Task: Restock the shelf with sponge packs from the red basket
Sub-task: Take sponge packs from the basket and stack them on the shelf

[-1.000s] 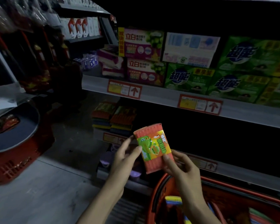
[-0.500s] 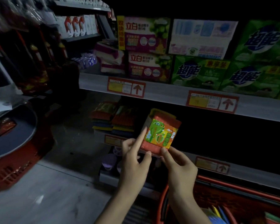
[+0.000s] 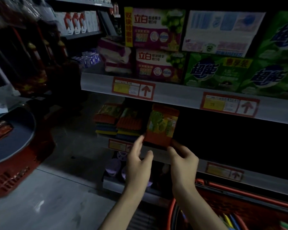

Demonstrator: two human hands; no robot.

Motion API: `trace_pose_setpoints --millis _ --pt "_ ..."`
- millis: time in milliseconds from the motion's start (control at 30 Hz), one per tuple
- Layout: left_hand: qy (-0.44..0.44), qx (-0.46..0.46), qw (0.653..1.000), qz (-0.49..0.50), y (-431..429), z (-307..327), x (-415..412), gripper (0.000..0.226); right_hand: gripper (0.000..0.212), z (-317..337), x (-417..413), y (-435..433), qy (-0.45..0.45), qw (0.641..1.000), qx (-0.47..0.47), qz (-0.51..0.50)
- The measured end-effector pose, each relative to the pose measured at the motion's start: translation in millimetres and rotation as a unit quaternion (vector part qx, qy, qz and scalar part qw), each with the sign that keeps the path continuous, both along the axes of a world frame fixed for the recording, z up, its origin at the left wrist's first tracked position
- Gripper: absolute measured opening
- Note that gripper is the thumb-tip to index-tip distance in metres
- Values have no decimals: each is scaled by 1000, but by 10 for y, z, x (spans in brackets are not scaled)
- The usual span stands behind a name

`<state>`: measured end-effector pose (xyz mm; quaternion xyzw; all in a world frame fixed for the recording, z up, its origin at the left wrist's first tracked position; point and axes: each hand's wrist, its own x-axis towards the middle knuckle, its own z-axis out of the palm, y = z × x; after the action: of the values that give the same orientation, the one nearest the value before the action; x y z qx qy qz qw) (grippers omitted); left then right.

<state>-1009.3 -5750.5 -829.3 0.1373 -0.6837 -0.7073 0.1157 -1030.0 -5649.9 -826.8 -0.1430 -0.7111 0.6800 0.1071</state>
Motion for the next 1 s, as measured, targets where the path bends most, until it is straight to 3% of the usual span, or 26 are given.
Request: trace_pose_setpoints --millis 300,533,733,1000 --pt "-23 26 999 17 -3 28 -109 55 55 58 -7 59 -3 994 23 103" --pt "-10 -7 999 37 2 81 -123 48 67 166 -36 9 -25 990 21 134" --pt "-5 -11 998 56 -14 138 -127 44 49 186 -52 42 -24 989 21 144" --pt "9 -2 998 57 -50 105 -107 40 47 176 -44 107 -12 985 34 172"
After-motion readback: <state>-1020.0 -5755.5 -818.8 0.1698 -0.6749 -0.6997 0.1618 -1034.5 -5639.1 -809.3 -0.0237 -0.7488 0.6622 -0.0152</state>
